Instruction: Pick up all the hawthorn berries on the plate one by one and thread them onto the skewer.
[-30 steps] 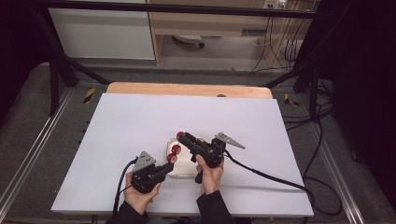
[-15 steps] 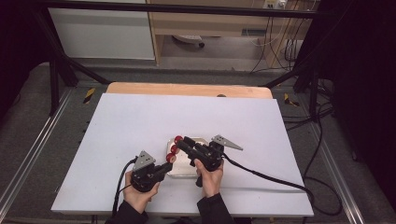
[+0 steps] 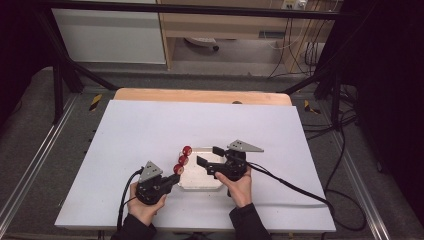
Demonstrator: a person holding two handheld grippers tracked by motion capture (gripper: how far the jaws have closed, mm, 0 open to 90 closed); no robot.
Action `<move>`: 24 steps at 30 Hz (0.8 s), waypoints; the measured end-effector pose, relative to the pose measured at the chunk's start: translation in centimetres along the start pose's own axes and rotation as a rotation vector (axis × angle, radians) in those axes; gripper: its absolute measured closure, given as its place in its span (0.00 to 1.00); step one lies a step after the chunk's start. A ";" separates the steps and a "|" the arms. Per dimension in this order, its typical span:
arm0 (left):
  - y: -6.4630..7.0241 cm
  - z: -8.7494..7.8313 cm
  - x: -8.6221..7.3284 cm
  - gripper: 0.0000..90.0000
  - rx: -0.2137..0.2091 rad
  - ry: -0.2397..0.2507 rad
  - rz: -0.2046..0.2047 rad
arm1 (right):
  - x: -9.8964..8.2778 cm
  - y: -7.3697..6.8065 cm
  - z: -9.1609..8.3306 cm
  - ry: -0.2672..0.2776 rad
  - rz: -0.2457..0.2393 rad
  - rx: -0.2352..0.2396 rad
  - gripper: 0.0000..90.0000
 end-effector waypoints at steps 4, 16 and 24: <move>-0.1 -0.1 -0.1 0.98 -0.011 -0.008 0.012 | -0.2 1.4 -1.1 -0.061 -0.056 -0.028 0.10; -0.5 -0.2 -0.4 0.98 -0.031 -0.046 0.059 | -2.0 5.6 -4.7 -0.233 -0.205 -0.123 0.01; -0.6 -0.3 -0.1 0.98 -0.047 -0.062 0.063 | -4.1 7.4 -7.1 -0.256 -0.219 -0.141 0.01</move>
Point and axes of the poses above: each handheld gripper's, and its own axes: z roughly forward along the jaws, x roughly out of its top, y roughly to its right, the point moved 8 cm from there along z, roughly forward along the jaws, and after that the axes turned 1 degree about x, right-handed, at the moved point
